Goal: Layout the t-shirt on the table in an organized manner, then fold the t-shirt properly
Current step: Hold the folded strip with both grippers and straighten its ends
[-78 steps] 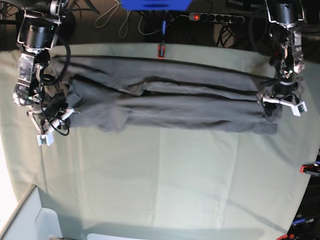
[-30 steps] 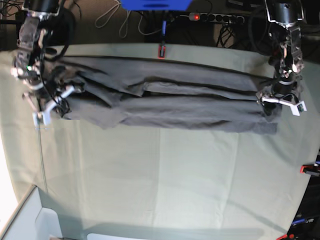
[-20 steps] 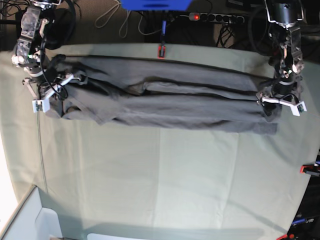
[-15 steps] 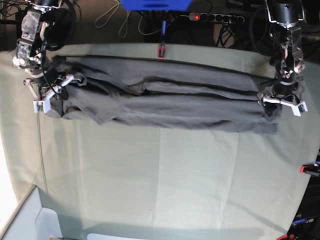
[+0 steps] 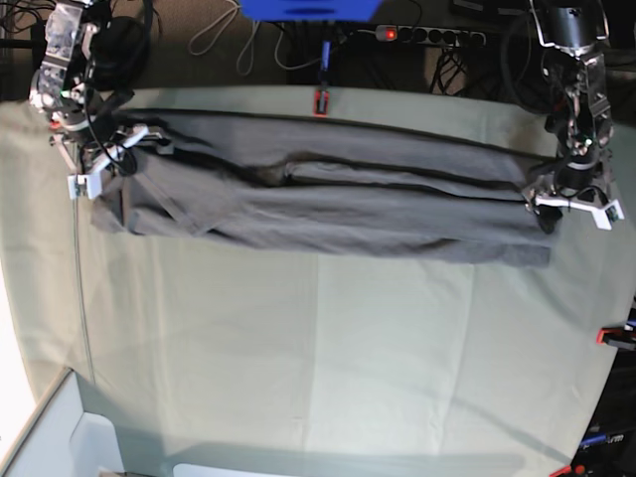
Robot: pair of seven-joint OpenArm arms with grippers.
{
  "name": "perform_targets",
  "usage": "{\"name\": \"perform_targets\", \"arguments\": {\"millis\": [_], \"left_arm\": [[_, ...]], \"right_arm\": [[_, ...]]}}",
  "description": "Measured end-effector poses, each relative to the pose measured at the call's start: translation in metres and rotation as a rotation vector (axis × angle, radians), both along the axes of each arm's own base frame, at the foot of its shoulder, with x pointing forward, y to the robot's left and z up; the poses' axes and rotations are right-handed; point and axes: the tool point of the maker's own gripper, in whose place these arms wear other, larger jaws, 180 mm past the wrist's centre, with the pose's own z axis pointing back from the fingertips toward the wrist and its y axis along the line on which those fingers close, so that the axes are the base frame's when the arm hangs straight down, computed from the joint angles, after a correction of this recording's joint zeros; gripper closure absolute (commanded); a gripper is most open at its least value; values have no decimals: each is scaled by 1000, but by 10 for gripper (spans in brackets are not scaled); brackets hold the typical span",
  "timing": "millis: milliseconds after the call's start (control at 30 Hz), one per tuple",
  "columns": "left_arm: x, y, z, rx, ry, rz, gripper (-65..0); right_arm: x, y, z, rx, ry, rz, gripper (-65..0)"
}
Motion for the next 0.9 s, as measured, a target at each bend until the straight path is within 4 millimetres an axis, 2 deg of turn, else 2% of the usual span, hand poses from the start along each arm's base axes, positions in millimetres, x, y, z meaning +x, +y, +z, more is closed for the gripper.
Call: {"name": "perform_targets", "arguments": {"millis": [400, 500, 600, 700, 900], "left_arm": [[7, -5, 1, -10, -11, -3, -526], [-2, -7, -15, -27, 24, 9, -525], [-4, -5, -19, -20, 24, 14, -513], [-1, -6, -20, -22, 12, -3, -408], [5, -29, -20, -87, -17, -131, -104]], "right_arm": [[1, 2, 0, 3, -1, 2, 0], [1, 2, 0, 3, -1, 2, 0], [1, 2, 0, 4, -1, 4, 0], [2, 2, 0, 3, -3, 4, 0], [2, 2, 0, 4, 1, 4, 0]]}}
